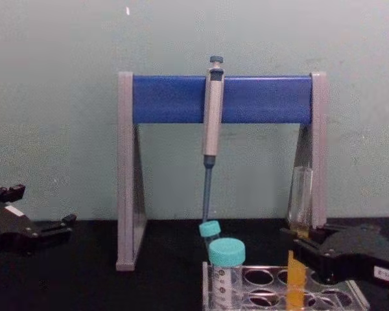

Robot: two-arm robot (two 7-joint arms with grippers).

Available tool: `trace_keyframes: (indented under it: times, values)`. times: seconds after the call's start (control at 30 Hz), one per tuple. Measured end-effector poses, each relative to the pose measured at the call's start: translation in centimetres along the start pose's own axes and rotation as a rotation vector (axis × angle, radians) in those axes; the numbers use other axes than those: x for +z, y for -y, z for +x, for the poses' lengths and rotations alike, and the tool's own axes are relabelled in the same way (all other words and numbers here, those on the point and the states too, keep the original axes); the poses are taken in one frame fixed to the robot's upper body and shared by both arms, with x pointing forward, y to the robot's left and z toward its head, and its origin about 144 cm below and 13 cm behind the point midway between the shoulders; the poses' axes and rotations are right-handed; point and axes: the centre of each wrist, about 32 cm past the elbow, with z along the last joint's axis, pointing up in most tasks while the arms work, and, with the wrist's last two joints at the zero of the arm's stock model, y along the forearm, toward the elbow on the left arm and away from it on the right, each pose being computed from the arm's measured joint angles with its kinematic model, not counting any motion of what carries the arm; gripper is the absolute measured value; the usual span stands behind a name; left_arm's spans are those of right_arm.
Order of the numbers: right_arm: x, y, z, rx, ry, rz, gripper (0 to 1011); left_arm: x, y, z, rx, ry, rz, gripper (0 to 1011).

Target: Pick up the test tube from the test tube rack, shake it, then place it back into the test tube rack.

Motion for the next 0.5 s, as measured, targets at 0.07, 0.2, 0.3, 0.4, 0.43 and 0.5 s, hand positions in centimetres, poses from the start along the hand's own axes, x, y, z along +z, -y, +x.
trace_keyframes:
  times: [0.07,0.2,0.3,0.4,0.43,0.5]
  values:
    - [-0.03,0.0,0.0,0.0,0.0,-0.002,229,0.0,0.0,0.0,0.0,0.0,0.0,1001]
    - [-0.06,-0.03,-0.02,-0.001,0.001,-0.004,229,0.0,0.0,0.0,0.0,0.0,0.0,1001]
    - [-0.04,-0.06,-0.02,-0.005,0.005,-0.007,229,0.0,0.0,0.0,0.0,0.0,0.0,1001]
    - [-0.04,-0.06,-0.01,-0.005,0.005,-0.007,229,0.0,0.0,0.0,0.0,0.0,0.0,1001]
    - [-0.03,-0.06,-0.01,-0.005,0.005,-0.007,229,0.0,0.0,0.0,0.0,0.0,0.0,1001]
    - [-0.03,-0.06,-0.01,-0.005,0.005,-0.007,229,0.0,0.0,0.0,0.0,0.0,0.0,1001]
